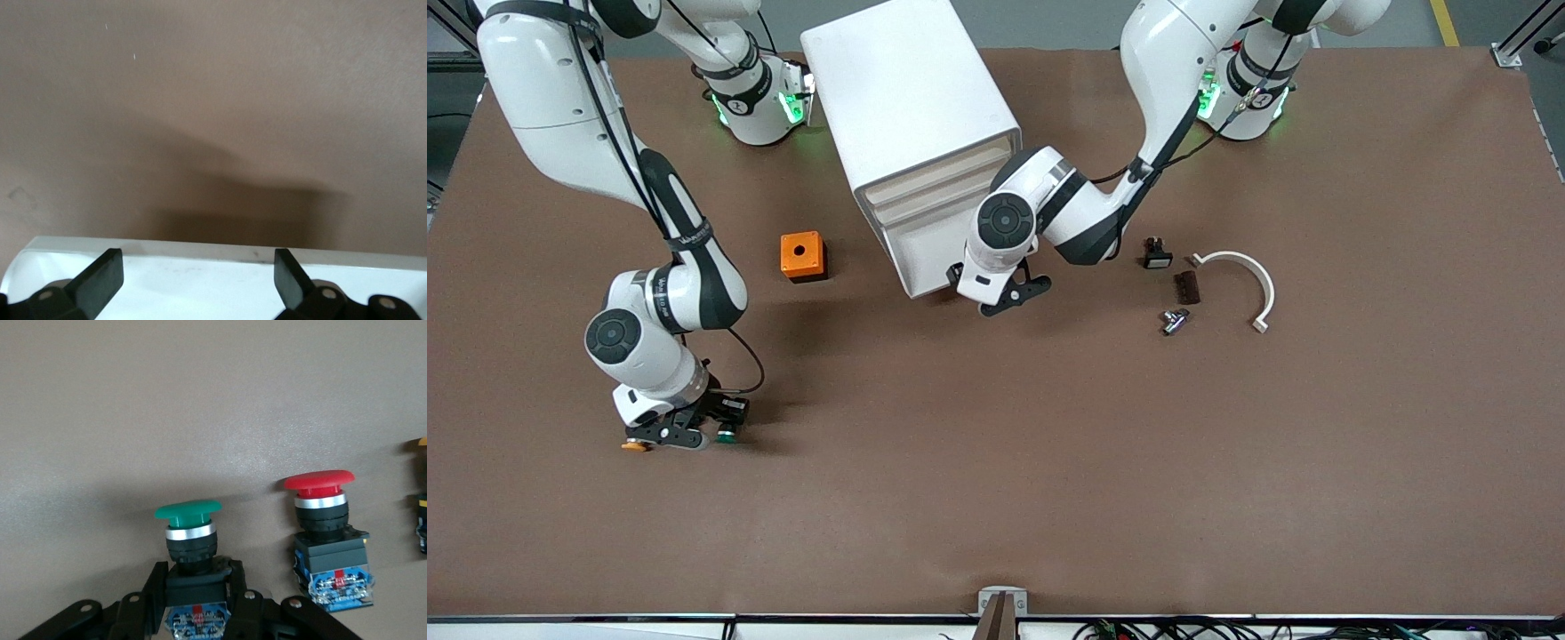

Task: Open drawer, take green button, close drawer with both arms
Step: 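Lower the green button onto the table and open the right gripper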

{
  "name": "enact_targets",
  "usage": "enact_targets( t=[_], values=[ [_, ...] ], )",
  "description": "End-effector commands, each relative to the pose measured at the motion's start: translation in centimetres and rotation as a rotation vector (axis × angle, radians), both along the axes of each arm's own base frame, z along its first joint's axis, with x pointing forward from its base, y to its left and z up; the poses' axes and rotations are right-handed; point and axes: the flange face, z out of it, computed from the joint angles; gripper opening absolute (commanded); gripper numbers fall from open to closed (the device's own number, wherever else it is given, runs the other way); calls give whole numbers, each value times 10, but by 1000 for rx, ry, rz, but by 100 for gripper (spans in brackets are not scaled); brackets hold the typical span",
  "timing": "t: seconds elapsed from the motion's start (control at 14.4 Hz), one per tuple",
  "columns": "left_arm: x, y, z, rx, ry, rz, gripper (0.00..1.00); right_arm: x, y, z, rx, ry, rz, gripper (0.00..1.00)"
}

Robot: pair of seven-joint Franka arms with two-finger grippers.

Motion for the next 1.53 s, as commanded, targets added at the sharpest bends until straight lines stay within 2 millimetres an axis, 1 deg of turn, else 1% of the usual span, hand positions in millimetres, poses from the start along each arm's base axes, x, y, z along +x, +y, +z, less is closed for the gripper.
enact_targets(
  t=[0.0, 0.07, 0.21, 0.42, 0.63, 0.84, 0.9, 1.04, 1.25, 1.32, 1.46],
  values=[
    [-22, -8, -23, -11, 57, 26, 100, 1, -2, 6, 10, -9, -10, 93],
    [-25, -9, -24, -20, 75, 37, 100, 2, -4, 8, 12, -13, -14, 100],
    [-32, -12, -27, -37, 110, 50, 100, 6, -13, 12, 13, -21, -24, 100],
    [-38, -14, -27, -55, 138, 56, 100, 8, -16, 27, 14, -39, -30, 100],
    [-49, -22, -25, -67, 154, 41, 100, 10, -17, 56, 10, -46, -32, 100],
    [-60, -25, -29, -91, 203, 45, 100, 7, -20, 88, 4, -32, -35, 100],
    [-63, -24, -32, -92, 219, 48, 100, 6, -28, 100, 1, -29, -42, 100],
    [-73, -25, -37, -95, 252, 52, 100, 3, -34, 123, -7, -32, -2, 100],
    [-75, -26, -38, -117, 295, 92, 100, -2, -46, 151, 60, -23, -6, 100],
    [-76, -26, -38, -125, 309, 105, 100, -4, -59, 158, 77, -21, -1, 100],
    [-77, -28, -37, -130, 317, 110, 100, -8, -76, 179, 81, -19, 22, 100]
  ],
)
